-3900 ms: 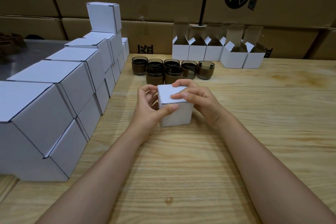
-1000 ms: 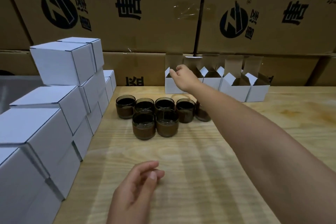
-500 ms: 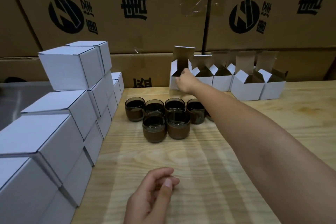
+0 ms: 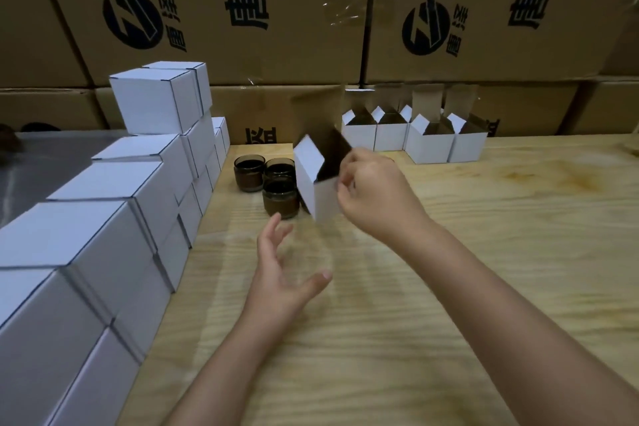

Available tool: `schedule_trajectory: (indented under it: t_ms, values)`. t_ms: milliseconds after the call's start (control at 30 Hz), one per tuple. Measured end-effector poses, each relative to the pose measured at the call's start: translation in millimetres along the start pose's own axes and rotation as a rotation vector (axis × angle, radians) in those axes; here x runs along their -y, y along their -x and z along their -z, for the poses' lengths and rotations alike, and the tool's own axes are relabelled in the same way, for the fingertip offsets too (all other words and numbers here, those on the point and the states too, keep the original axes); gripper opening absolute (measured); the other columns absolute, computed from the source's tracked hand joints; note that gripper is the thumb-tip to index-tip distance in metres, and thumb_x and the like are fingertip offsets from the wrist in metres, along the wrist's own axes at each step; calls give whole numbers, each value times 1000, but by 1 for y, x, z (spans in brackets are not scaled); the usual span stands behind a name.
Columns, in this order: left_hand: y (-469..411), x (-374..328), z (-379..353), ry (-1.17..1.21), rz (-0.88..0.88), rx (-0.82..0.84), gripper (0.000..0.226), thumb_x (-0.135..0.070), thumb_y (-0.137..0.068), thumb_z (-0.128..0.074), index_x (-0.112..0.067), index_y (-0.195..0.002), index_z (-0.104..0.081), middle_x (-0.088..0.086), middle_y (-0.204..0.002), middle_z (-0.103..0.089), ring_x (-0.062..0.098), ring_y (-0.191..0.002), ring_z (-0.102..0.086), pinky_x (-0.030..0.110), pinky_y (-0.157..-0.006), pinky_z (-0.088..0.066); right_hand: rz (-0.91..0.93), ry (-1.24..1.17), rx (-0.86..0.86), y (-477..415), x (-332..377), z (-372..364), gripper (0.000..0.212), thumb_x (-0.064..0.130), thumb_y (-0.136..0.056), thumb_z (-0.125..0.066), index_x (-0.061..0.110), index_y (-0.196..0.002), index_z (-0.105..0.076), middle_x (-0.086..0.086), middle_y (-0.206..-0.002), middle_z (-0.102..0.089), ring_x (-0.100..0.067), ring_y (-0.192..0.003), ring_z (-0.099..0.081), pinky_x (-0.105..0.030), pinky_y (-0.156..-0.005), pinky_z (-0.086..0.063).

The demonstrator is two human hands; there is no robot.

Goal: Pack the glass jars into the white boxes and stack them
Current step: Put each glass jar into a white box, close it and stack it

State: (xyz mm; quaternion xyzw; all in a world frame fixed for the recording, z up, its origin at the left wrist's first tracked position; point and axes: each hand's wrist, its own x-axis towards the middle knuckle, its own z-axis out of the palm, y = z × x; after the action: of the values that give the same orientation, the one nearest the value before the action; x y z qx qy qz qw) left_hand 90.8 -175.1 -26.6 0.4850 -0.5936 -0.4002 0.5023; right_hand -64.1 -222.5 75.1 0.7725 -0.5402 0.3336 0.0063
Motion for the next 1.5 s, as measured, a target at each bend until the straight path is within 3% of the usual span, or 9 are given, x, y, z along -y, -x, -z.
schedule_trajectory:
  t_ms: [133, 300, 533, 667, 900, 1000, 1267, 1400, 1500]
  values:
    - [1, -4, 0, -44, 0, 57, 128, -47, -53, -83, -45, -146, 5, -12, -152, -23, -7, -129, -28, -3, -85, -26, -88, -18, 131, 55, 12, -18, 14, 13, -90, -52, 7, -90, -65, -1, -104, -55, -17, -95, -53, -30, -82, -46]
    - [1, -5, -2, 0, -57, 71, 120, -10, -73, -81, -35, -149, 8, -6, -149, -26, -34, -100, -41, -4, -74, -38, -64, -67, 38, 77, 18, -33, 17, 11, -90, -50, 4, -90, -65, -2, -100, -57, -16, -93, -53, -24, -76, -41]
    - [2, -6, -2, -12, -66, 78, 88, -3, -85, -68, -44, -143, -17, -5, -143, -36, 8, -122, -50, 13, -82, -50, 21, -294, -380, 78, 8, -35, 20, 11, -83, -64, 6, -102, -64, -5, -102, -55, -12, -95, -51, -14, -82, -40]
    - [3, -6, -5, 23, -65, 121, 83, -1, -84, -68, -44, -138, -21, -6, -140, -39, 4, -121, -47, 8, -80, -47, -168, -460, -229, 62, -10, -36, 31, 25, -95, -54, 23, -126, -56, 5, -111, -49, 1, -88, -46, -7, -74, -36]
    - [2, -5, -4, -38, -28, 113, 84, -8, -84, -70, -54, -134, -20, -11, -138, -36, 6, -129, -38, 1, -80, -42, -495, -720, -196, 62, -31, -48, 35, 11, -95, -37, 28, -111, -62, 12, -107, -55, -21, -98, -60, -51, -85, -53]
    - [2, -5, -1, -28, -43, 125, 87, -8, -83, -72, -61, -129, -21, -12, -134, -41, 0, -119, -44, 0, -76, -42, -543, -827, -85, 67, -33, -56, 35, 23, -91, -34, 28, -113, -60, 5, -116, -59, -19, -109, -56, -47, -94, -49]
    - [1, -9, -10, 2, 14, -155, 86, -72, -72, -53, -37, -145, -24, -8, -119, -53, -14, -93, -51, -4, -63, -38, -475, -965, -8, 71, -34, -60, 22, 34, -79, -38, 46, -81, -57, 17, -73, -64, -8, -69, -58, -29, -60, -46]
    - [4, -6, -12, -82, -59, -244, 71, -73, -82, -32, -34, -142, -32, -32, -101, -46, -31, -87, -44, 5, -66, -36, -390, -924, -30, 71, -32, -59, 23, 33, -82, -37, 42, -97, -52, 15, -95, -60, -14, -85, -55, -43, -74, -47]
    - [3, -3, -10, 7, -55, -318, 54, -59, -89, -23, -35, -135, -39, -22, -103, -54, -17, -93, -52, 18, -77, -45, -235, -840, -95, 73, -31, -56, 38, 22, -87, -35, 49, -113, -42, 10, -109, -52, -2, -88, -51, -34, -74, -49]
